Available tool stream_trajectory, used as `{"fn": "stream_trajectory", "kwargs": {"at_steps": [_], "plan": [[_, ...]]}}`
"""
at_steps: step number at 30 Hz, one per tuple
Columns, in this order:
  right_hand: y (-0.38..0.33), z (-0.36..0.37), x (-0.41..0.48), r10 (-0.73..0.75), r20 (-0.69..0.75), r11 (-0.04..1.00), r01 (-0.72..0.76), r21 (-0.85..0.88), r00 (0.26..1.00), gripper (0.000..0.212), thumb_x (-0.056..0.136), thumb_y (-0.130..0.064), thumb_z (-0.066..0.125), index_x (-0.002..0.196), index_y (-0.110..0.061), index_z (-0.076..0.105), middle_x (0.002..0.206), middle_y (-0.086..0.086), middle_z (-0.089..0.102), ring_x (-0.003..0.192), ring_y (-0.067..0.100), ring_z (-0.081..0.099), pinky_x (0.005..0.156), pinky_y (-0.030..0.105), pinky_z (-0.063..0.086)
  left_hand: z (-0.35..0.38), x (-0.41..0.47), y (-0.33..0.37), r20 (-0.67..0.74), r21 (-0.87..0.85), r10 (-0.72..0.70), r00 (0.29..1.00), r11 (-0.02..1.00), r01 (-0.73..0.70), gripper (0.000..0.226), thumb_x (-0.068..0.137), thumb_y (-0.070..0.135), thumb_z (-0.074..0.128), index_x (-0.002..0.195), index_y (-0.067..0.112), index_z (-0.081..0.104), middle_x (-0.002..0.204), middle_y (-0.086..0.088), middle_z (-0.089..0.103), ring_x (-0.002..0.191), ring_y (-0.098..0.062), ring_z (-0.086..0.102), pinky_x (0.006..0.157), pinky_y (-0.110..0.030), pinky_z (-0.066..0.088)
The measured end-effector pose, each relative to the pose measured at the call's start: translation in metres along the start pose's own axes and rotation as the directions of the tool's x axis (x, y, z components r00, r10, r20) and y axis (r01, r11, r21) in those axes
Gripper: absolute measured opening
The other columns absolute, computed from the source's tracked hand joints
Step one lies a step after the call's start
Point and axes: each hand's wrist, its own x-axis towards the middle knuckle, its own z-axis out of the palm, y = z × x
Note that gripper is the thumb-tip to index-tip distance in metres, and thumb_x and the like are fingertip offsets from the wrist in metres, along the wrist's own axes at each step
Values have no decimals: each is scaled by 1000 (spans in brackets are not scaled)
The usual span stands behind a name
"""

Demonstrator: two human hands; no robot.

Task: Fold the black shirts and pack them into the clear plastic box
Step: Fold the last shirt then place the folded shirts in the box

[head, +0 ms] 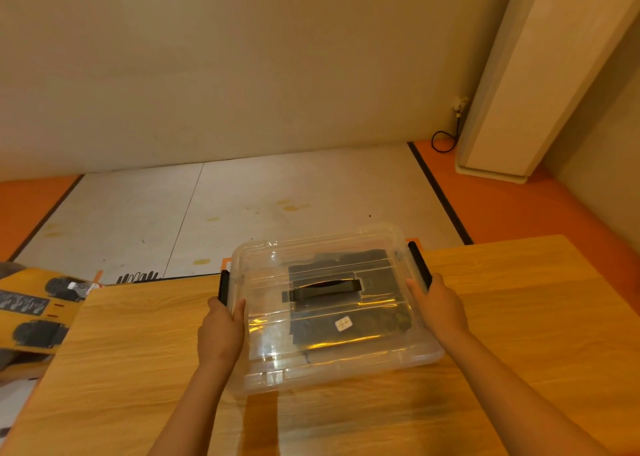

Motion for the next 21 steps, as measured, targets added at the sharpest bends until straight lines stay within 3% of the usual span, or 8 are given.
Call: {"fn": "stream_trajectory", "kwargs": {"at_steps": [5,13,21], "plan": [[-5,0,2,2,10,994,-1,-112,1000,47,99,-47,39,119,-5,45,102,13,64,84,26,64,49,22,37,0,-1,2,-31,45,23,999,999,-22,45,101,31,45,122,-9,42,93,-26,65,81,-41,63,54,-34,32],[-7,-1,0,8,7,990,-7,-139,1000,48,99,-48,36,121,-5,44,105,13,64,89,26,65,58,26,44,3,0,1,-45,79,61,997,995,-57,37,103,27,41,122,-5,42,84,-22,65,61,-28,48,48,-33,29],[-11,0,-3,-33,0,976,32,-216,999,42,102,-40,34,131,-9,38,105,10,66,90,23,66,55,22,40,3,1,-3,-15,-73,93,996,993,-94,47,102,24,45,142,2,34,102,-25,66,87,-43,63,61,-34,38]]}}
